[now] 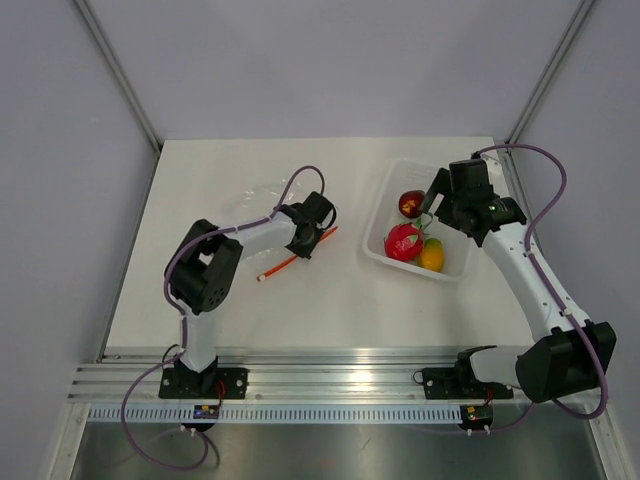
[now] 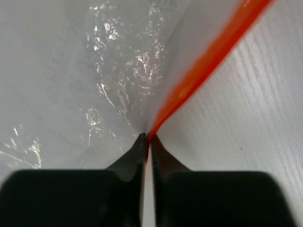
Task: Place the food in the zip-top bag and seal the zipper
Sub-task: Pick up the zipper food storage bag at the center of the board, then open the zipper of the food storage bag.
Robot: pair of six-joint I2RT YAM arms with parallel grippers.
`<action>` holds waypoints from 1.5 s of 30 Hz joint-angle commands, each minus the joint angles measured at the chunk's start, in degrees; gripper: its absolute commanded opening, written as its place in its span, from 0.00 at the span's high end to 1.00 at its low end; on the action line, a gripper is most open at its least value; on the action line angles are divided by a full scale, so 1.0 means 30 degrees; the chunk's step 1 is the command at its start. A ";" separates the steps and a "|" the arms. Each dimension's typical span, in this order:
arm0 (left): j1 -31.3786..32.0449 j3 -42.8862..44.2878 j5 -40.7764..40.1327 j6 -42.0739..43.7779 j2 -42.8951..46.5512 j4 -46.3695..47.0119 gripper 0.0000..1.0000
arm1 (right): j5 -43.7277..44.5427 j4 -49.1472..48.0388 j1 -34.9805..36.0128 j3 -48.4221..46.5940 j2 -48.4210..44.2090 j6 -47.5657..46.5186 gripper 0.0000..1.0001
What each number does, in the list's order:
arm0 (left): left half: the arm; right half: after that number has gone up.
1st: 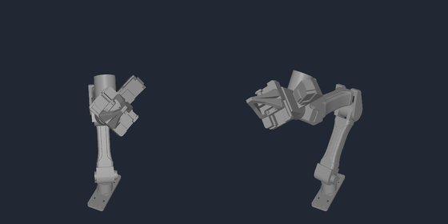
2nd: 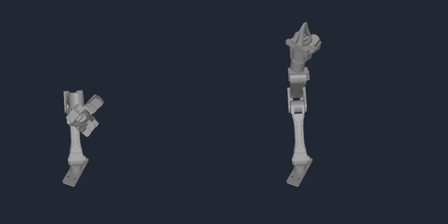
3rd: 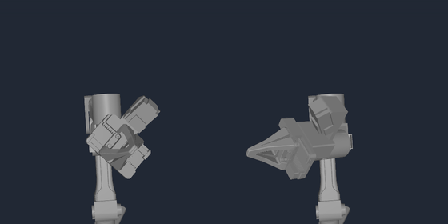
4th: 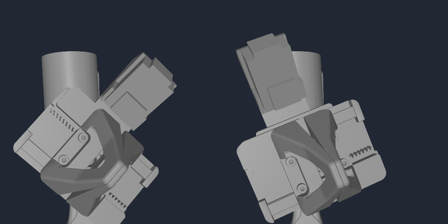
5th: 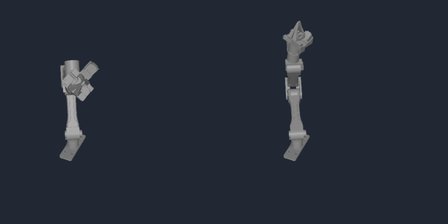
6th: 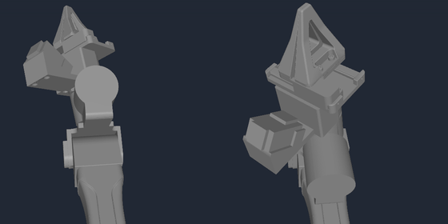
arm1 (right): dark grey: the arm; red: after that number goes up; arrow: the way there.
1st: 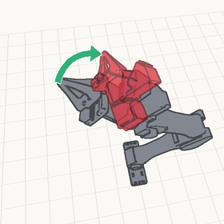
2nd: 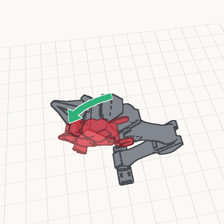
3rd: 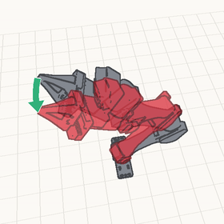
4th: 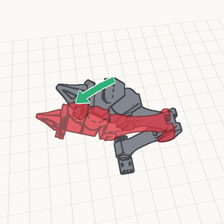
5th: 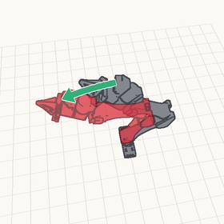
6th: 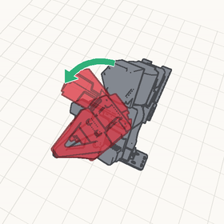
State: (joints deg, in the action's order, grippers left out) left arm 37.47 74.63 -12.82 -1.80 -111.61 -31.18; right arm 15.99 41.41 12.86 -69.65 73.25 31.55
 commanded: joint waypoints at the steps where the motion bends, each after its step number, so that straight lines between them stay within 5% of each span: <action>1: -0.0010 0.1195 0.0375 -0.0423 -0.0910 -0.0209 1.00 | 0.0267 -0.0209 -0.0010 -0.0720 0.0191 0.0147 0.01; 5: -0.0331 0.2714 0.1602 -0.1009 -0.0124 -0.1059 1.00 | -0.0141 -0.0209 -0.0010 -0.0924 0.0337 0.0089 0.01; 9: -0.0919 0.4530 0.5902 -0.2412 0.1166 -0.3109 1.00 | -0.2190 -0.0414 0.0077 -0.1305 0.0571 -0.0380 0.01; 16: -0.1766 0.8047 0.9943 -0.4724 0.2194 -0.5982 1.00 | -0.5815 -0.1489 0.2621 -0.2624 0.2004 0.1513 0.01; 27: -0.2354 0.7293 1.4725 -0.9529 0.3453 -0.2563 1.00 | -0.8142 -0.4190 0.5877 -0.2888 0.4292 0.3486 0.01; 31: -0.2911 0.5683 1.6869 -1.1262 0.3981 -0.0449 1.00 | -0.8609 -0.4924 0.5995 -0.2975 0.5111 0.3780 0.10; 38: -0.3028 0.5299 1.6900 -1.1264 0.4333 -0.0476 1.00 | -0.8758 -0.5305 0.6112 -0.3211 0.6520 0.4365 0.28; 42: -0.3116 0.5736 1.7134 -1.1206 0.4362 -0.0651 1.00 | -0.8552 -0.5570 0.6083 -0.3297 0.6812 0.4484 0.52; 45: -0.3116 0.6175 1.7223 -1.0942 0.4246 -0.1031 1.00 | -0.8668 -0.5629 0.6084 -0.3531 0.7309 0.4483 0.57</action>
State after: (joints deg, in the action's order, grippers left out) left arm 27.92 90.00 35.24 -34.50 -101.82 -36.12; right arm -9.28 26.76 30.50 -77.69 93.80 44.45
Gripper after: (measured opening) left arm 0.005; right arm 0.438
